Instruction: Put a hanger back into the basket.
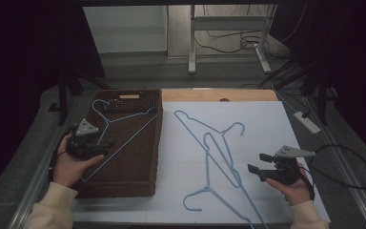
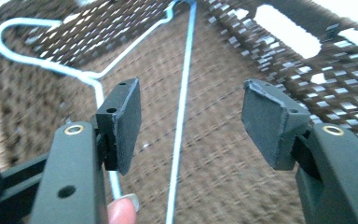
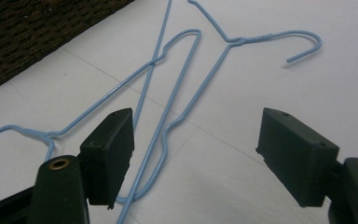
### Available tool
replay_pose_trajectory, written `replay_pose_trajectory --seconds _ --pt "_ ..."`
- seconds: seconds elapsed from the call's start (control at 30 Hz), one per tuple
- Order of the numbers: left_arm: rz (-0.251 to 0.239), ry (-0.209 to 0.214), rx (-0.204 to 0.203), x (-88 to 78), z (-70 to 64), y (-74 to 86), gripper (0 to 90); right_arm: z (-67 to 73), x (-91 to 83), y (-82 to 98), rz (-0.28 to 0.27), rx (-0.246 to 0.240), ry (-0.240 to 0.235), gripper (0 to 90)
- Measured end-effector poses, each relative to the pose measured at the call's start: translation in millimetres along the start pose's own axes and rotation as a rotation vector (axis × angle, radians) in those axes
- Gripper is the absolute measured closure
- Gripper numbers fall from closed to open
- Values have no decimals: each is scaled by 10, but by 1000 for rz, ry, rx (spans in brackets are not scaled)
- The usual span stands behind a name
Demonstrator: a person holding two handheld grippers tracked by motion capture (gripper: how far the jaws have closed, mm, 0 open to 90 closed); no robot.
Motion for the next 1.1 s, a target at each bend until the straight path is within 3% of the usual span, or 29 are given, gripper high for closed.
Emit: replay_pose_trajectory --seconds 0.13,0.47,0.8,1.1 --pt "-90 60 1 -91 -162 -107 377 5 -4 -13 -3 1 6 275" --pt "-198 167 -18 -167 -484 -177 372 38 35 1 13 -26 20 275" --pt "-226 199 6 -160 -700 -211 373 75 4 45 30 -69 39 275" --pt "-235 200 10 -185 -797 -196 376 92 -44 33 24 -64 47 304"
Point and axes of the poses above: each handheld gripper's, and its own axes: x roughly forward along the jaws, y roughly out of its underside, z roughly to its left, the point moved 9 cm from there along x, roughly forward along the jaws, and after that the axes turned 12 degrees about x, right-handed, at the moved point
